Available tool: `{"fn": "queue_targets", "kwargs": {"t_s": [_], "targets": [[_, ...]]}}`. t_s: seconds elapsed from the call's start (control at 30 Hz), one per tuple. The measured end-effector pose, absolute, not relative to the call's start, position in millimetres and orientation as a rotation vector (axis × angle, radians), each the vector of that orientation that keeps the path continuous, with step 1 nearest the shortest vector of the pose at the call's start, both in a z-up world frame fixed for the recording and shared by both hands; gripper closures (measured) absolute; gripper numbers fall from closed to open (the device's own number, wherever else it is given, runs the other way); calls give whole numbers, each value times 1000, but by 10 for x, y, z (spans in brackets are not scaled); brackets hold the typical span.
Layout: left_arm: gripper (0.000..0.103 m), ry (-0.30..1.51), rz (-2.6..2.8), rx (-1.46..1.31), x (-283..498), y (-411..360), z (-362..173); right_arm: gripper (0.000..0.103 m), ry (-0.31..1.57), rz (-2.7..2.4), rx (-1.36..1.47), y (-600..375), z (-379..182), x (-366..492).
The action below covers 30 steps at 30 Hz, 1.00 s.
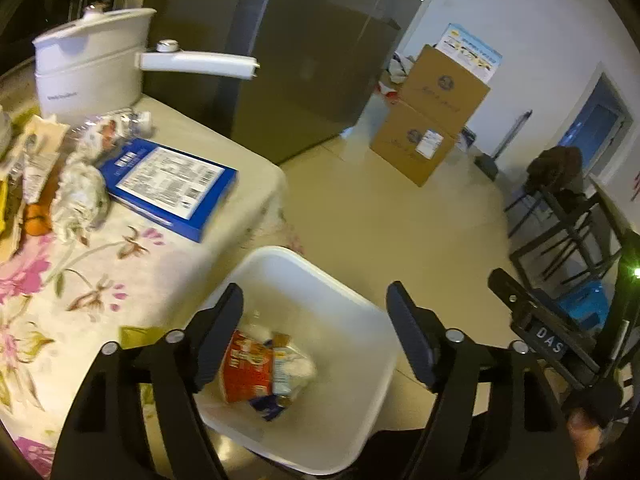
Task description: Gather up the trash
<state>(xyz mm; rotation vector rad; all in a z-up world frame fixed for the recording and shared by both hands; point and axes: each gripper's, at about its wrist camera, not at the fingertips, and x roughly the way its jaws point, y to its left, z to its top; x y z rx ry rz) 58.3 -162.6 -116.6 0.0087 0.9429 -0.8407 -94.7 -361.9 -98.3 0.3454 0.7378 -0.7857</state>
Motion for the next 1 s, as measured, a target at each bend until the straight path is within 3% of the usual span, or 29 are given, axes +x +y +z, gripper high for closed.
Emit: {"fn": "queue_targets", "kwargs": {"t_s": [0.2,0.53,0.77,1.0], "targets": [[16,906,-732,46,701,-1432,-1153,7,758,-760,325,-3538,-999,-859],[16,842,-383,120,1481,-454,-1094,7,832,-673,295,-3347,-1097,-647],[16,934,-153,-150,2292,799,-1349,7,866,-623,215,-3109,-1142,-431],[16,1028,-176,-430,2626,1279,-1727,7,892,-573,157,-2904,-1189,-249]]}}
